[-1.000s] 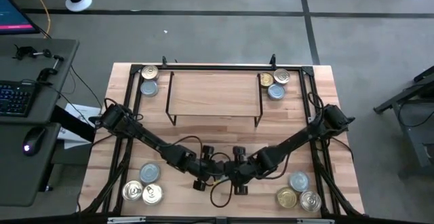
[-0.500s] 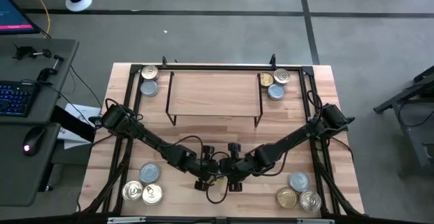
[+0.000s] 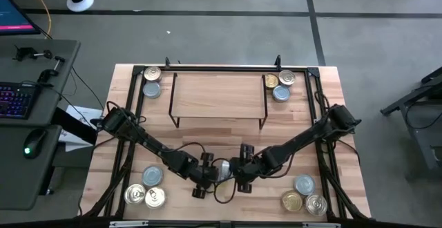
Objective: Stack canned seafood by type on shelf
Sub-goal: Put the green white tuna can on the shelf
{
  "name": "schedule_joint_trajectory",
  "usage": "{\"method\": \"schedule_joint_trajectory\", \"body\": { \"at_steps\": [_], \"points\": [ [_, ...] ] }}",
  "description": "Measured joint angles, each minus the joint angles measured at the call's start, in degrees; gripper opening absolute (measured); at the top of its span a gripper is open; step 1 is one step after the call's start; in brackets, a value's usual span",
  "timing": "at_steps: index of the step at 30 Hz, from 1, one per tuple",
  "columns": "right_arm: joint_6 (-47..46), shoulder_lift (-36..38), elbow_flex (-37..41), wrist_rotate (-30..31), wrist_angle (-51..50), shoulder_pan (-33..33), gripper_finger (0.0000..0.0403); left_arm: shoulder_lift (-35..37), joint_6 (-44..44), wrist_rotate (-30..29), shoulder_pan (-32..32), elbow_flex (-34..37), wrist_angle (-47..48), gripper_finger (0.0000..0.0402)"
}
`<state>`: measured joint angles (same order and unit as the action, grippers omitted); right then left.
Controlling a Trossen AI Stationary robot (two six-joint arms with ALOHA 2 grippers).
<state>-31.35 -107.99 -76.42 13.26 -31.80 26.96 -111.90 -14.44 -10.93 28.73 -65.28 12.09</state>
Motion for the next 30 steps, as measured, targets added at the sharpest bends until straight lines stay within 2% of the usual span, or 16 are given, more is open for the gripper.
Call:
{"method": "schedule_joint_trajectory", "body": {
  "at_steps": [3,8,18,23,30],
  "points": [
    [-1.7,0.0,2.9,-0.2,4.8,-0.7,0.0,0.0,0.1,-1.1,0.0,0.0,-2.9,0.0],
    [-1.1,0.0,4.2,1.5,6.4,-1.7,0.0,0.0,1.5,-4.1,-0.4,0.0,-4.9,0.0],
    [5.7,0.0,4.2,2.7,9.9,-4.7,0.0,0.0,4.1,-4.2,-1.9,0.0,-13.5,0.0],
    [9.0,0.0,4.2,0.0,13.7,-5.0,0.0,0.0,4.2,-4.1,-2.5,0.0,-19.1,0.0],
    [9.6,1.0,4.2,1.7,11.3,-4.8,0.0,0.4,5.8,-3.5,-2.5,0.0,-19.3,0.0]
  ]
}}
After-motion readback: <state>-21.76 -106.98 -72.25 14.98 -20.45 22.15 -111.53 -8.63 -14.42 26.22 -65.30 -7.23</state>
